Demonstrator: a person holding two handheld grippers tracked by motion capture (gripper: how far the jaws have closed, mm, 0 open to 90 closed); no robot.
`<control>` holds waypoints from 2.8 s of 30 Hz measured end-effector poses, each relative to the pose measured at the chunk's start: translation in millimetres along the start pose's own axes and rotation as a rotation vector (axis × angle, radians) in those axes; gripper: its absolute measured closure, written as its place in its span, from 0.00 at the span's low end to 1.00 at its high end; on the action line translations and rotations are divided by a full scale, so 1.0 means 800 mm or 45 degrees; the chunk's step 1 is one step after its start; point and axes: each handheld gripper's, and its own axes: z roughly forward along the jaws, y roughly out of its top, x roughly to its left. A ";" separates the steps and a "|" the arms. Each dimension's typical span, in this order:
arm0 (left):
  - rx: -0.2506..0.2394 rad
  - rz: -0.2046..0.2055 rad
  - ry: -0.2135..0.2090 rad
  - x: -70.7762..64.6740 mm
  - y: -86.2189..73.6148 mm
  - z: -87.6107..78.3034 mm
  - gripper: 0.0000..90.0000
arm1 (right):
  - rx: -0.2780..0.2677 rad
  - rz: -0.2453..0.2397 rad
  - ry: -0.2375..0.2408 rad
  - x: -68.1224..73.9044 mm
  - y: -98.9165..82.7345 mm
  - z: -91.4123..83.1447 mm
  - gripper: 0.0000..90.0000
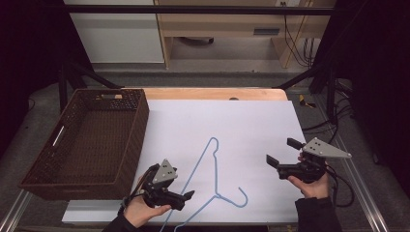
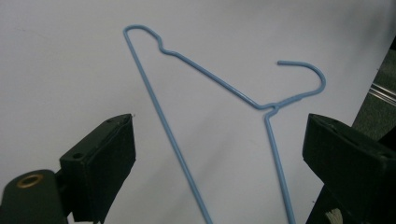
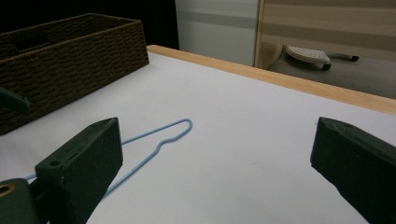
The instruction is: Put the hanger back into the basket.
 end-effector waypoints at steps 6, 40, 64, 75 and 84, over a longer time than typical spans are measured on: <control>0.047 0.025 -0.024 -0.014 -0.002 0.015 0.13 | 0.002 -0.005 0.006 0.001 -0.001 0.002 0.03; 0.282 0.097 -0.091 -0.051 -0.009 0.087 0.51 | 0.051 -0.025 0.025 0.010 -0.006 0.016 0.03; 0.343 0.055 -0.005 -0.074 -0.010 0.098 0.89 | 0.077 -0.029 0.030 0.016 -0.010 0.022 0.03; 0.352 0.010 0.044 -0.081 -0.009 0.099 0.96 | 0.092 -0.032 0.036 0.019 -0.013 0.023 0.03; 0.339 -0.018 0.043 -0.081 -0.009 0.098 0.97 | 0.102 -0.033 0.048 0.023 -0.017 0.024 0.03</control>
